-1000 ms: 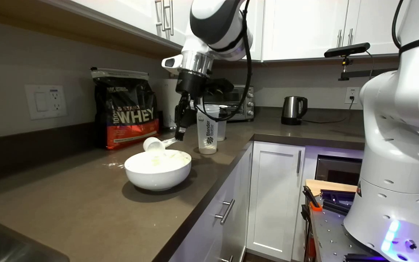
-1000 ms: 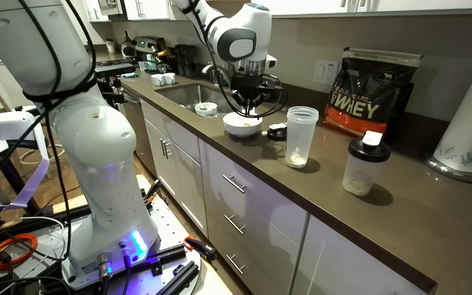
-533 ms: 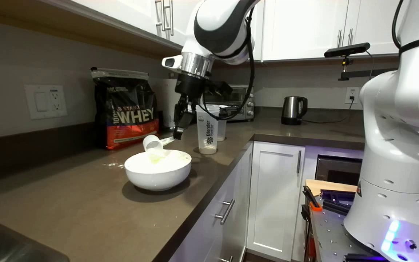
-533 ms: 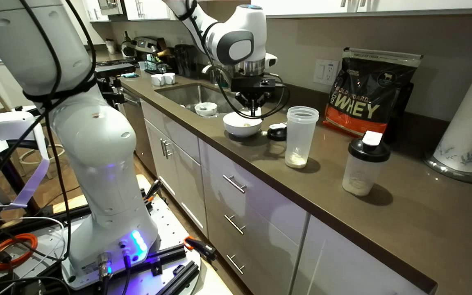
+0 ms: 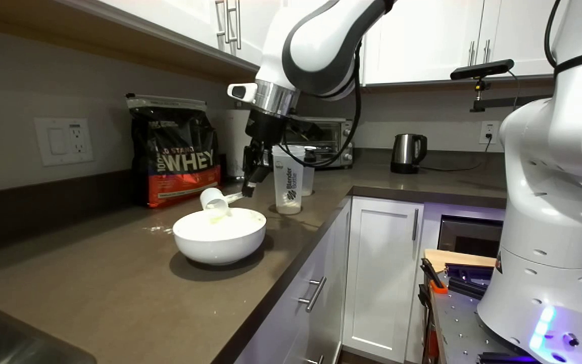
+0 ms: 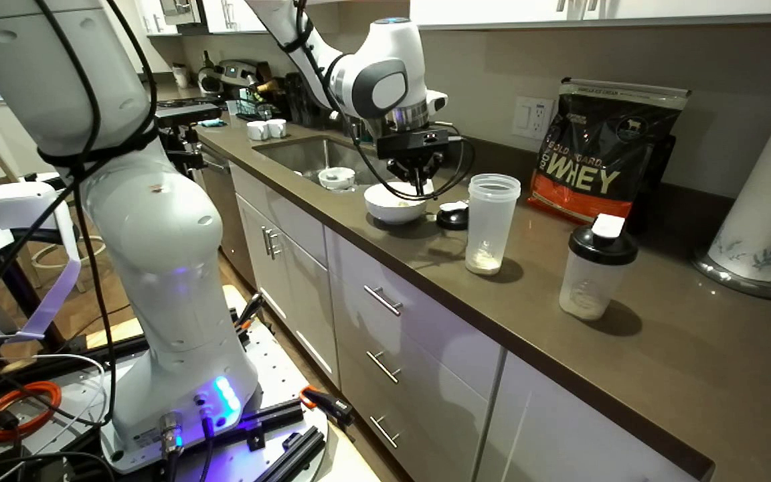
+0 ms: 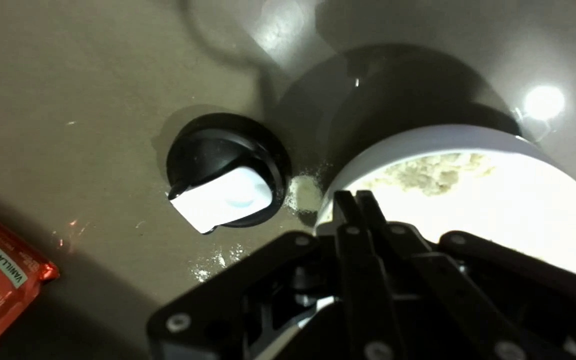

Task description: Scoop some powder and put it in the bottle

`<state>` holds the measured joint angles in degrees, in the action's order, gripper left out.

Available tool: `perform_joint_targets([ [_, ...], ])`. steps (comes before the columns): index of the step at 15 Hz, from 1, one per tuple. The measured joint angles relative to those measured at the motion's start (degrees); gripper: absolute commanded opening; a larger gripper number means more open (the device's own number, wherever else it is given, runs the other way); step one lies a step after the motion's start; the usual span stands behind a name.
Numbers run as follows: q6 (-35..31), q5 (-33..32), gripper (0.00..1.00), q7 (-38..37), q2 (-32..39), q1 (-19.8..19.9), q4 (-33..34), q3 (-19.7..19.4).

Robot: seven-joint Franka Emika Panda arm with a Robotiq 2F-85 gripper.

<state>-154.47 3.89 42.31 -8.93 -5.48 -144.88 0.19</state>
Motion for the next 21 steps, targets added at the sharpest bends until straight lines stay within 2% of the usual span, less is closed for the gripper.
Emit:
perform_joint_targets([
  [7, -1.67, -9.12, 0.01, -4.47, -0.06, 0.01, -1.47, 0.43],
  [13, -1.68, -10.84, 0.01, -5.40, -0.33, -0.11, -2.23, 1.51],
  [21, -1.66, -16.91, 0.01, -9.43, -1.99, -0.12, -4.91, 3.27],
])
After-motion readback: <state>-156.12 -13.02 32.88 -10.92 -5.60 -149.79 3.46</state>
